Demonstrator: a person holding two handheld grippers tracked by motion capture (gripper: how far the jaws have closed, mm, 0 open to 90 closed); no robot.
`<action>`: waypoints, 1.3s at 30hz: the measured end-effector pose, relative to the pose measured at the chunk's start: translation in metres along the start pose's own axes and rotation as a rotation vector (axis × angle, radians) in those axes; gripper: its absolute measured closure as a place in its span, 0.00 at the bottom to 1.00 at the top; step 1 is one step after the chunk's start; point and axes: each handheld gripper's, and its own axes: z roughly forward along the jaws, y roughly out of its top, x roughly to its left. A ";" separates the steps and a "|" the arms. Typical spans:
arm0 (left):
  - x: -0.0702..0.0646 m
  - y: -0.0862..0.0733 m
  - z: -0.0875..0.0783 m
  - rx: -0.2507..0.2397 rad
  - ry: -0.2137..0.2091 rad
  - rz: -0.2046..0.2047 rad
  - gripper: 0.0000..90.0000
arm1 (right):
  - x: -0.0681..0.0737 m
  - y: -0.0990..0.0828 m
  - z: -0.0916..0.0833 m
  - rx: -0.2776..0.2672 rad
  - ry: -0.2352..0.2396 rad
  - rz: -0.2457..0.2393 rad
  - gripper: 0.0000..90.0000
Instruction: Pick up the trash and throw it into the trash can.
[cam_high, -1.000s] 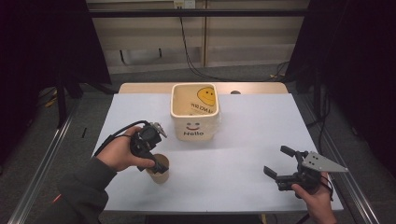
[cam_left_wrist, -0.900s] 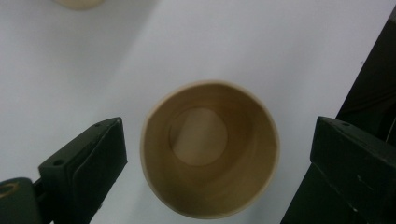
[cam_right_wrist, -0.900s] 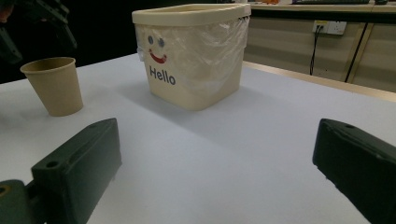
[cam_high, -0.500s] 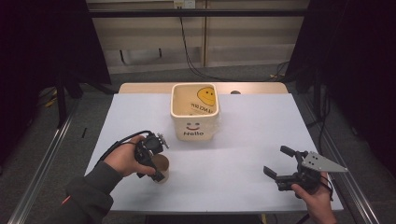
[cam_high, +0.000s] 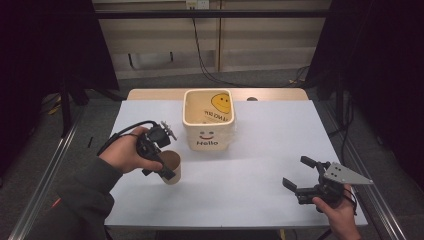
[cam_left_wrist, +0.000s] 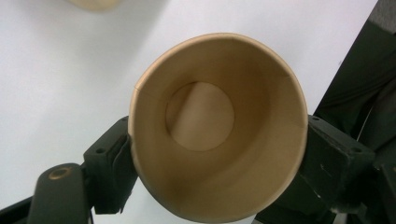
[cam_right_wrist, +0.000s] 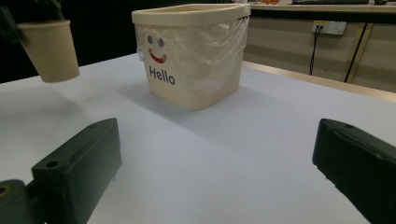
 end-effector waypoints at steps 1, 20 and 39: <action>0.001 0.003 -0.006 0.002 0.004 0.018 0.23 | 0.000 0.000 0.000 0.000 0.000 -0.001 0.01; 0.010 0.045 -0.089 -0.030 0.018 0.002 0.23 | 0.000 0.000 0.001 -0.003 0.002 0.003 0.01; 0.024 0.074 -0.140 -0.040 0.051 -0.028 0.23 | -0.002 0.000 0.000 -0.007 0.010 -0.002 0.01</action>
